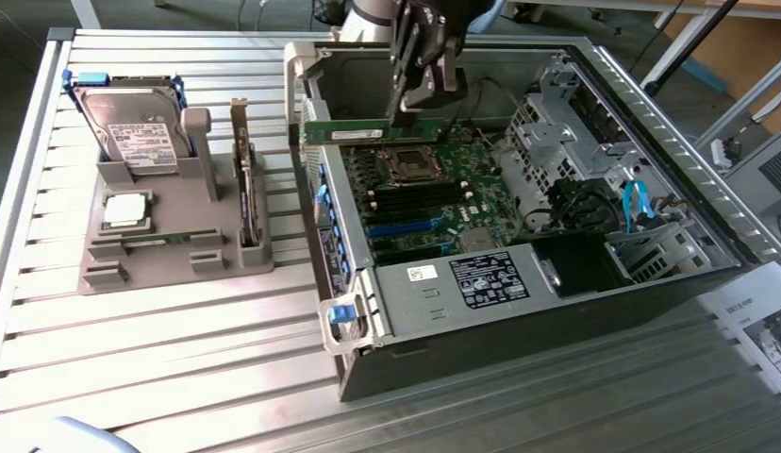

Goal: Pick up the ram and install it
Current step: 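Pick up the ram and move it above insertion slot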

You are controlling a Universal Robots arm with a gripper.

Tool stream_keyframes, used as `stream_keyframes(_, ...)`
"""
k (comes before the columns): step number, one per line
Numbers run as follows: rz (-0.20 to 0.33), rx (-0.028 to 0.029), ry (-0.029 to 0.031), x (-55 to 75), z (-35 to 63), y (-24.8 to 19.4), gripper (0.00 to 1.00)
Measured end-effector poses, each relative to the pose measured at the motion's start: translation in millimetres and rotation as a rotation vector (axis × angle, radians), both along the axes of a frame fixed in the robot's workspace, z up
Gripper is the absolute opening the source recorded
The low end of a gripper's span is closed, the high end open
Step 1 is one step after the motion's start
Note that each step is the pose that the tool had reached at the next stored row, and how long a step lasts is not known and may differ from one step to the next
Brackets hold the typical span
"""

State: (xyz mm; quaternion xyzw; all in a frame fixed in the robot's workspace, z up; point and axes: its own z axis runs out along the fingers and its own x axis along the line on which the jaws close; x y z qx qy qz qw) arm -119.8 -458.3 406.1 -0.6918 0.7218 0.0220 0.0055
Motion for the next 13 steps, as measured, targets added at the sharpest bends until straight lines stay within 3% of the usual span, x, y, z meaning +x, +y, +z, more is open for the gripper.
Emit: stream_keyframes(13, 0.000, 0.0000, 0.0000, 28.2, 0.0, 0.0, 0.12)
